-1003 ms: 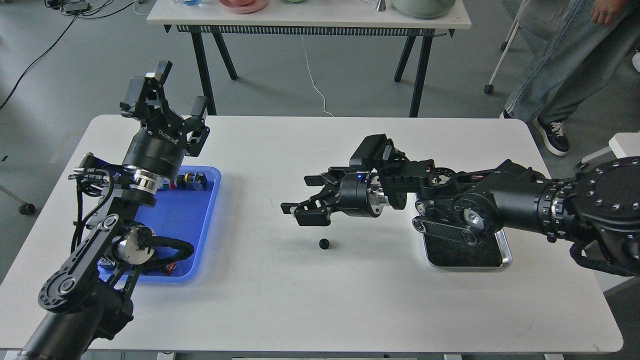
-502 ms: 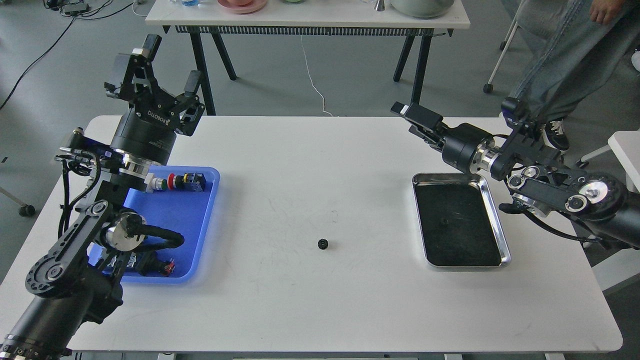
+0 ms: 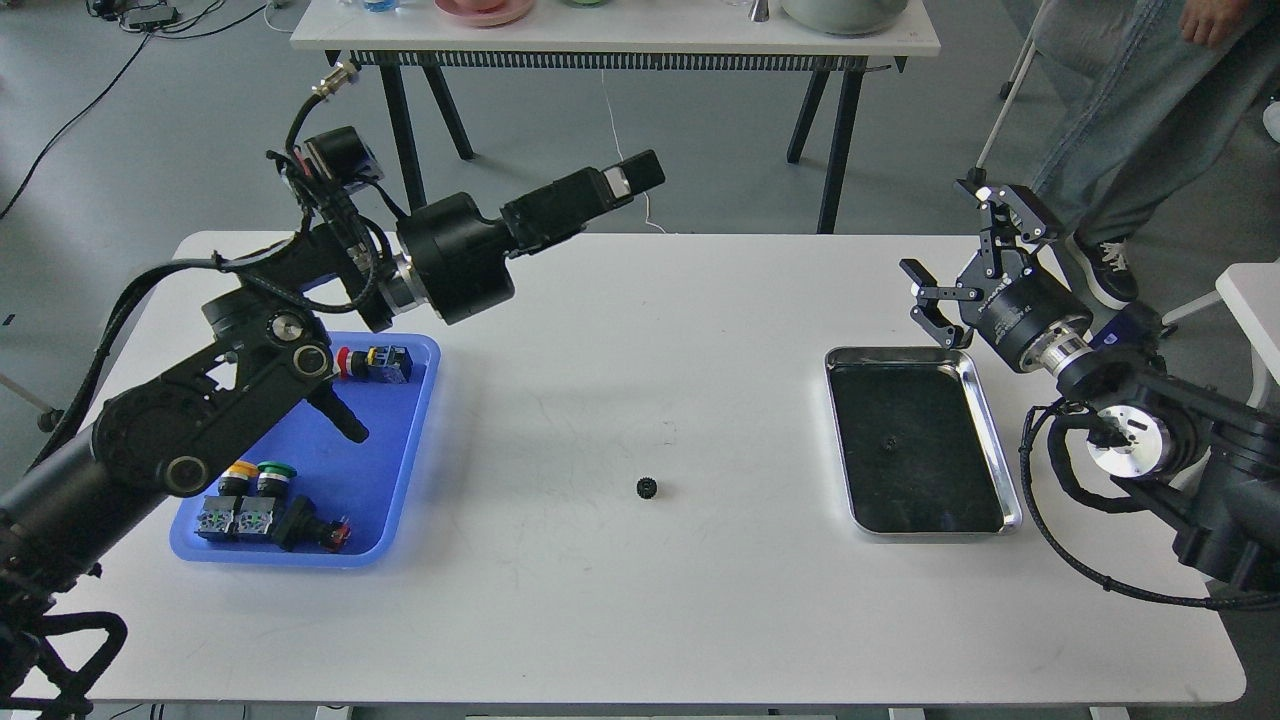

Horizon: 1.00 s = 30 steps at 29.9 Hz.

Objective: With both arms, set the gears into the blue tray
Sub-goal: 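Move the left gripper over the black gear on the table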

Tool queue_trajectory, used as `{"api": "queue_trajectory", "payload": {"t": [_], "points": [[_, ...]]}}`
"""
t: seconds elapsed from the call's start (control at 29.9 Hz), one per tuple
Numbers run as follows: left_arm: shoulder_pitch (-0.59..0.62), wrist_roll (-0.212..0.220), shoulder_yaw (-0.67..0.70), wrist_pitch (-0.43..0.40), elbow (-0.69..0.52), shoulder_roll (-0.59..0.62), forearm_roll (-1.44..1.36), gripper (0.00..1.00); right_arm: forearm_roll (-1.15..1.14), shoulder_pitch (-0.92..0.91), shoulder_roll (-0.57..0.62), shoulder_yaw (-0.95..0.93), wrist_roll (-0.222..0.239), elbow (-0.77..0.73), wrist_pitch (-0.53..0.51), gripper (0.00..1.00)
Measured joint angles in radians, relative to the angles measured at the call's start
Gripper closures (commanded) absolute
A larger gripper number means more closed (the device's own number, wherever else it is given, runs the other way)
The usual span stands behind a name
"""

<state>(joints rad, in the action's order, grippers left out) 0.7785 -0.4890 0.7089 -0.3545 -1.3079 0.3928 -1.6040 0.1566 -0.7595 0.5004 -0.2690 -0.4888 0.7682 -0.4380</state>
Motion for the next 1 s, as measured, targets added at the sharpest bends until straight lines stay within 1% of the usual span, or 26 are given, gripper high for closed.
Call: {"api": "queue_trajectory", "payload": {"t": [0.1, 0.3, 0.43, 0.5, 0.6, 0.74, 0.84, 1.0], "points": [[0.114, 0.0, -0.133, 0.006, -0.001, -0.006, -0.194, 0.0, 0.038, 0.037, 0.008, -0.023, 0.0, -0.019, -0.042, 0.03], [0.276, 0.0, -0.317, 0.009, 0.032, -0.086, -0.506, 0.01, 0.071, 0.093, 0.097, -0.027, 0.0, -0.025, -0.051, 0.03], [0.35, -0.001, -0.445, 0.009, 0.066, -0.148, -0.572, 0.01, 0.072, 0.122, 0.116, -0.028, 0.0, -0.021, -0.051, 0.03], [0.368, 0.0, -0.494, 0.014, 0.095, -0.172, -0.577, 0.01, 0.072, 0.125, 0.119, -0.029, 0.0, -0.019, -0.051, 0.03], [0.382, 0.0, -0.561, 0.033, 0.156, -0.207, -0.578, 0.01, 0.072, 0.125, 0.121, -0.034, 0.0, -0.017, -0.051, 0.03], [0.37, 0.0, -0.616, 0.102, 0.251, -0.243, -0.578, 0.01, 0.072, 0.122, 0.122, -0.04, 0.0, -0.016, -0.051, 0.03], [0.326, 0.001, -0.623, 0.159, 0.294, -0.243, -0.578, 0.01, 0.072, 0.122, 0.125, -0.041, 0.0, -0.016, -0.051, 0.03], [0.243, 0.0, -0.623, 0.277, 0.325, -0.233, -0.578, 0.01, 0.071, 0.121, 0.127, -0.04, 0.0, -0.017, -0.051, 0.03]]}}
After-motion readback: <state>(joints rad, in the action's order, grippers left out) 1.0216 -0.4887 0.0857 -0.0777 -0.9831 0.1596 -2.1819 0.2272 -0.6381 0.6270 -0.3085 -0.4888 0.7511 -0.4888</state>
